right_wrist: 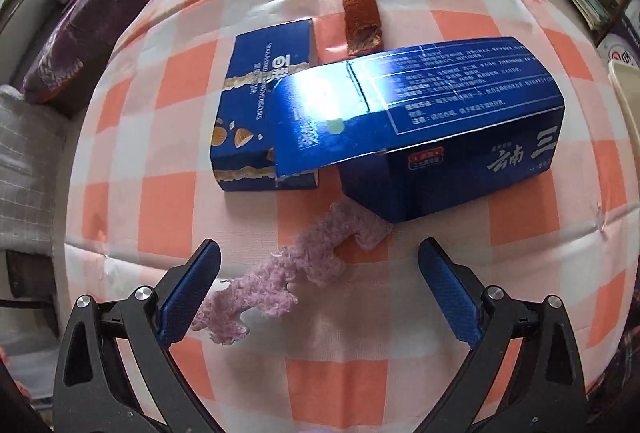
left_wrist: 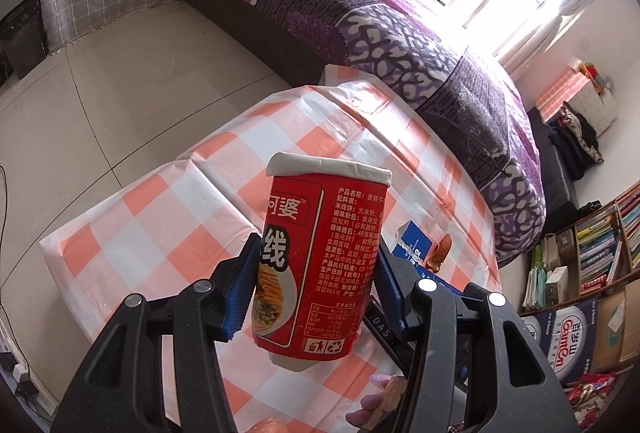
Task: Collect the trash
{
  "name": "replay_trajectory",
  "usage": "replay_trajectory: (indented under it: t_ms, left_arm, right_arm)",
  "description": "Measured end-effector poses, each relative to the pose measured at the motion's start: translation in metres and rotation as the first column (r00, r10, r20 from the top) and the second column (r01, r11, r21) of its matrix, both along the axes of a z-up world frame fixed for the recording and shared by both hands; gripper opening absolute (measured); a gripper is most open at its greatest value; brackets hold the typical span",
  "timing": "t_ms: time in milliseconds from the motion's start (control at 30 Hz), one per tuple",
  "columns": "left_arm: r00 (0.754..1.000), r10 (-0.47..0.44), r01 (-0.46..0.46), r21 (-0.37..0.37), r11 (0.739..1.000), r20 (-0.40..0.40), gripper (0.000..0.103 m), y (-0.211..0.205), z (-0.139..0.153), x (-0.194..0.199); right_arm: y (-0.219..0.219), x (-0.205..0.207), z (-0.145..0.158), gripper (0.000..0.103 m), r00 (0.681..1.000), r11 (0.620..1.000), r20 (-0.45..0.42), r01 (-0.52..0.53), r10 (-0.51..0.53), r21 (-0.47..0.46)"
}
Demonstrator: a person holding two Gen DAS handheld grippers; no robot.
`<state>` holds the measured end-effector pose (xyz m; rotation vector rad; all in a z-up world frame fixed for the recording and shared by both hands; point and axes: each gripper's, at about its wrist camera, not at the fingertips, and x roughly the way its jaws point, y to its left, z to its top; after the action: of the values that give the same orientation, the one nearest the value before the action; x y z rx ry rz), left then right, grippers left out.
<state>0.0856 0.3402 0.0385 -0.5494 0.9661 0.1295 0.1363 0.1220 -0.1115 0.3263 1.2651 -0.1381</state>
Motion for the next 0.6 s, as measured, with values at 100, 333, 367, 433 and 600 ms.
replay_trajectory:
  t_ms: [100, 333, 367, 433, 600]
  left_arm:
    - [1.000, 0.012, -0.012, -0.018, 1.000, 0.011, 0.053, 0.006, 0.003, -0.001]
    - [1.000, 0.003, -0.003, -0.009, 1.000, -0.002, 0.053, -0.002, -0.001, 0.002]
    - [1.000, 0.002, -0.002, 0.001, 1.000, -0.004, 0.053, -0.005, -0.001, 0.002]
    - [1.000, 0.001, -0.001, 0.017, 1.000, -0.011, 0.053, -0.009, -0.004, 0.004]
    - [0.999, -0.016, 0.017, 0.045, 0.999, -0.031, 0.053, -0.026, -0.010, 0.012]
  right_arm:
    - [0.008, -0.012, 0.005, 0.049, 0.993, 0.992, 0.032, -0.113, 0.115, -0.061]
    - [-0.014, -0.049, 0.010, 0.028, 0.922, 0.919, 0.054, -0.386, 0.383, 0.084]
    - [-0.016, -0.055, 0.012, 0.028, 0.907, 0.903, 0.061, -0.421, 0.417, 0.081]
    - [-0.024, -0.067, 0.021, 0.028, 0.877, 0.875, 0.083, -0.479, 0.474, 0.068]
    - [-0.047, -0.081, 0.049, 0.022, 0.830, 0.833, 0.159, -0.550, 0.535, 0.067]
